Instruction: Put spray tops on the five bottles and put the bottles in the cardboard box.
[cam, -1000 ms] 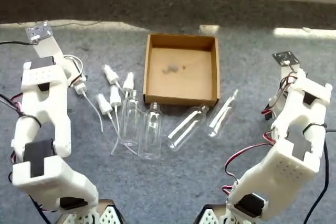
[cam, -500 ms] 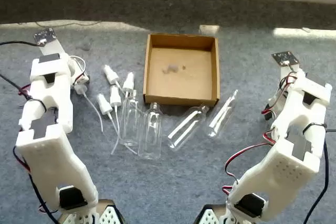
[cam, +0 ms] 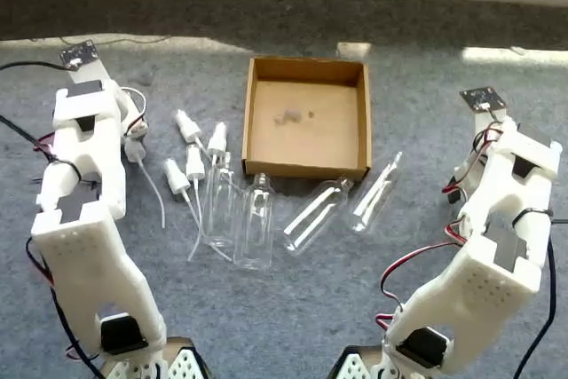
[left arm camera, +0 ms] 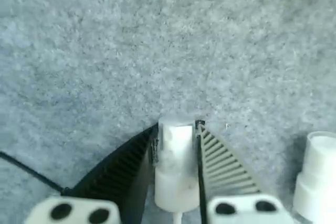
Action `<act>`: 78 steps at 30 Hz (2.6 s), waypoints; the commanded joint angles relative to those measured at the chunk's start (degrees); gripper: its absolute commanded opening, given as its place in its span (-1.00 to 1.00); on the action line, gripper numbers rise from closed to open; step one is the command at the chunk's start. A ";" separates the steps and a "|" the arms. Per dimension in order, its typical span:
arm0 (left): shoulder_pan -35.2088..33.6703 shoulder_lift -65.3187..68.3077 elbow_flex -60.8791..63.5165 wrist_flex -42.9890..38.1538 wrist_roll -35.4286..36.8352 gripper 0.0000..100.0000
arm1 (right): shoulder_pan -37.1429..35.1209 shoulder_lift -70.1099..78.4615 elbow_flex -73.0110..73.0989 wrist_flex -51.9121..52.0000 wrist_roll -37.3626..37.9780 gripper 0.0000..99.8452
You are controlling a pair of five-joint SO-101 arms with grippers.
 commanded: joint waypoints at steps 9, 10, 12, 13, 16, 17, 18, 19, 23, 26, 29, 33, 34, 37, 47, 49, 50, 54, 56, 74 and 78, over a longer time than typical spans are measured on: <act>3.65 -21.76 -14.46 19.69 -4.48 -0.99 | -0.13 -12.18 -9.36 4.79 -13.36 -0.99; 4.53 -24.31 -15.16 21.36 -5.10 -0.99 | -1.19 -14.46 -9.89 5.85 -16.00 -0.99; 6.81 -29.67 -16.13 24.09 -6.24 -0.99 | -4.44 -19.82 -10.33 7.96 -19.87 -0.99; 8.04 -32.57 -16.48 25.14 -6.68 -0.99 | -6.55 -22.73 -10.15 8.57 -21.45 -0.99; 12.18 -41.80 -16.75 27.78 -6.77 -0.99 | -14.46 -31.78 -9.80 9.19 -24.88 -0.99; 13.76 -45.05 -16.48 28.22 -6.77 -0.99 | -17.54 -34.77 -9.54 9.36 -25.58 -0.99; 15.34 -48.31 -16.40 28.57 -6.86 -0.99 | -20.35 -37.32 -8.66 9.63 -26.46 -0.99; 16.92 -51.38 -16.31 28.57 -6.86 -0.99 | -23.16 -40.31 -6.64 9.19 -27.52 -0.99; 22.90 -62.02 -16.40 28.13 -6.86 -0.99 | -34.24 -51.91 4.62 3.30 -31.38 -0.99; 26.24 -66.59 -16.04 25.32 -6.68 -0.99 | -40.48 -60.09 15.69 -4.79 -32.18 -0.99; 29.49 -67.12 -13.58 17.58 -6.59 -0.99 | -45.58 -67.91 27.21 -12.88 -32.18 -0.99; 34.59 -65.80 -7.34 2.46 -6.42 -0.99 | -50.68 -76.79 42.59 -25.01 -32.26 -0.99; 35.91 -65.54 -5.58 -1.49 -6.42 -0.99 | -51.65 -79.08 46.20 -28.44 -32.70 -0.99; 38.64 -64.57 -0.66 -12.84 -6.42 -0.99 | -52.70 -86.20 56.40 -37.41 -39.47 -0.99; 42.07 -60.79 2.59 -27.87 -3.08 -0.99 | -56.22 -102.46 73.71 -41.54 -40.97 -0.99; 42.95 -58.95 3.03 -27.87 -2.90 -0.99 | -57.10 -103.87 74.51 -41.36 -40.97 -0.99; 43.47 -57.80 3.12 -27.87 -2.90 -0.99 | -57.36 -104.40 74.42 -41.27 -40.97 -0.99; 44.35 -54.73 3.21 -27.52 -2.81 -0.99 | -57.36 -105.80 74.68 -41.27 -40.97 -0.99; 45.23 -54.55 3.21 -27.52 -2.11 -0.99 | -57.36 -105.80 74.68 -41.27 -40.97 -0.99; 46.37 -54.73 11.12 -24.00 -0.44 -0.99 | -57.01 -106.07 74.24 -38.20 -41.05 -0.99; 46.37 -57.19 13.85 -23.82 -0.44 -0.99 | -54.81 -105.80 73.98 -38.46 -41.49 -0.99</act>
